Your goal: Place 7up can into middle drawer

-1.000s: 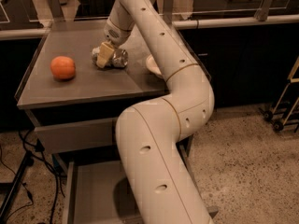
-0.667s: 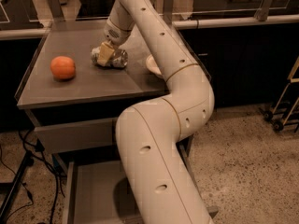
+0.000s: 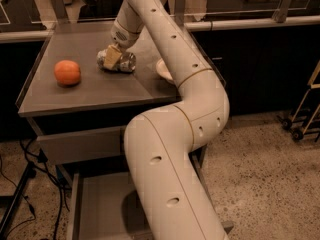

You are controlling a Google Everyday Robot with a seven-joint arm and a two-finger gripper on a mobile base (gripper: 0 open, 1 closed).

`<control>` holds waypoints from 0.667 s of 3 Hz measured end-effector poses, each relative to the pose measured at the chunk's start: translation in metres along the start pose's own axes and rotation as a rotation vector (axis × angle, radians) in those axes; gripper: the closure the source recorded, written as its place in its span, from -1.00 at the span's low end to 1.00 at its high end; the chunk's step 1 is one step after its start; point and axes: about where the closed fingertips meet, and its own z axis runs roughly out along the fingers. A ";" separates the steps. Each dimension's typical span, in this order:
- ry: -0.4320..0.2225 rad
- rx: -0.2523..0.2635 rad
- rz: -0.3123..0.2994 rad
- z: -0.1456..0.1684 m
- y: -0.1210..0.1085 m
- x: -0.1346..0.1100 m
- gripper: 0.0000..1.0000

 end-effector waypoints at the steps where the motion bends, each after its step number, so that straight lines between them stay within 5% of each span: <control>1: -0.048 -0.005 -0.009 -0.018 0.001 -0.003 1.00; 2: -0.080 0.012 -0.002 -0.043 -0.002 0.002 1.00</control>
Offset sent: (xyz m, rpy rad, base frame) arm -0.0353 -0.0560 0.0565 0.0940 -0.0506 -0.0173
